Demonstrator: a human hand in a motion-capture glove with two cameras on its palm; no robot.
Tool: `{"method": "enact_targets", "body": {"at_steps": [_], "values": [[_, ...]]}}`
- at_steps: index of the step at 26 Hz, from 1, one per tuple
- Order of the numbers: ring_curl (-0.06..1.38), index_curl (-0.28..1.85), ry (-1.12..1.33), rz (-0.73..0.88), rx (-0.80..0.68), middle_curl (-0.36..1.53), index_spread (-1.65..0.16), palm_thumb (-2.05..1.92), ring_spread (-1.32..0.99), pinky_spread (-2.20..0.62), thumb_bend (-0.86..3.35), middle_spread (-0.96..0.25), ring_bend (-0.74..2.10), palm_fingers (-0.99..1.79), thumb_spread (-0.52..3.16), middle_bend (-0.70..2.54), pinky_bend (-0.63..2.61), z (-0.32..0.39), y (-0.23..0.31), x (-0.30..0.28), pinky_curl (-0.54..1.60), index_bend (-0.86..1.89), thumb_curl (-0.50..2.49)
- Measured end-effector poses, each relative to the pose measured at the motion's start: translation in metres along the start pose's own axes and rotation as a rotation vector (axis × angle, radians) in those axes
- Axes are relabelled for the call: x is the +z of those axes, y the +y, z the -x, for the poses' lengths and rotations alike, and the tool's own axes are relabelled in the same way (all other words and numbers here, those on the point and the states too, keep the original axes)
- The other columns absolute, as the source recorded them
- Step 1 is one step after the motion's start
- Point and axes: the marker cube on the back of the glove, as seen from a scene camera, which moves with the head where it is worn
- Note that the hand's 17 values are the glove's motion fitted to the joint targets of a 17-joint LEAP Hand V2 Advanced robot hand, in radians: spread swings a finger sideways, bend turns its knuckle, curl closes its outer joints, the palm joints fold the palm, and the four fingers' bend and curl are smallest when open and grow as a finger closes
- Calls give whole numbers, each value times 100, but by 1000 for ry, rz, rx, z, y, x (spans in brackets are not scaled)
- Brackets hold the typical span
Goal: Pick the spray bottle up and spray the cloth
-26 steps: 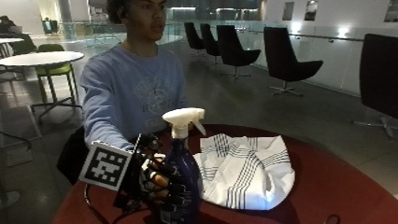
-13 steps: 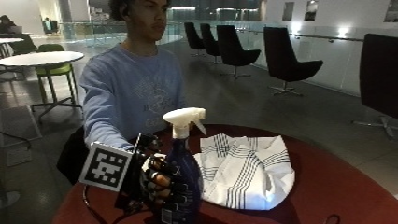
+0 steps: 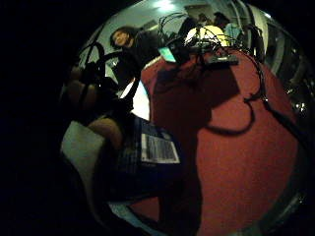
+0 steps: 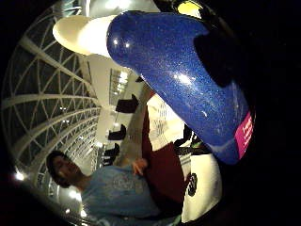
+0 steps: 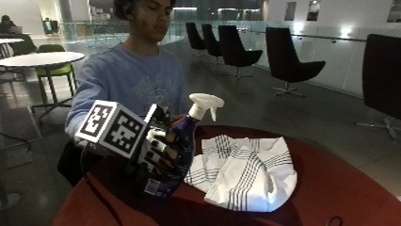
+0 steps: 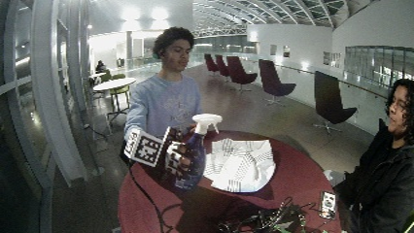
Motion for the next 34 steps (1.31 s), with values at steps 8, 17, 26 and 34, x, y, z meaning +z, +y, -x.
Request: {"method": "enact_targets", "body": {"at_steps": [8,17,26,34], "values": [[37,15,227,263,28,42,-28,99,-3,15,-2,-4,60,94,86,31,44,21,11,3,36,7,54],[37,16,370,348,51,42,-27,98,-2,17,-2,-4,60,94,86,30,44,35,4,5,36,7,56],[37,15,414,393,82,42,-27,98,-2,17,-2,-4,59,95,85,29,44,41,-5,12,36,7,57],[37,15,404,411,100,42,-27,97,-2,17,-2,-4,59,95,86,29,44,40,-7,19,36,6,58]]}}
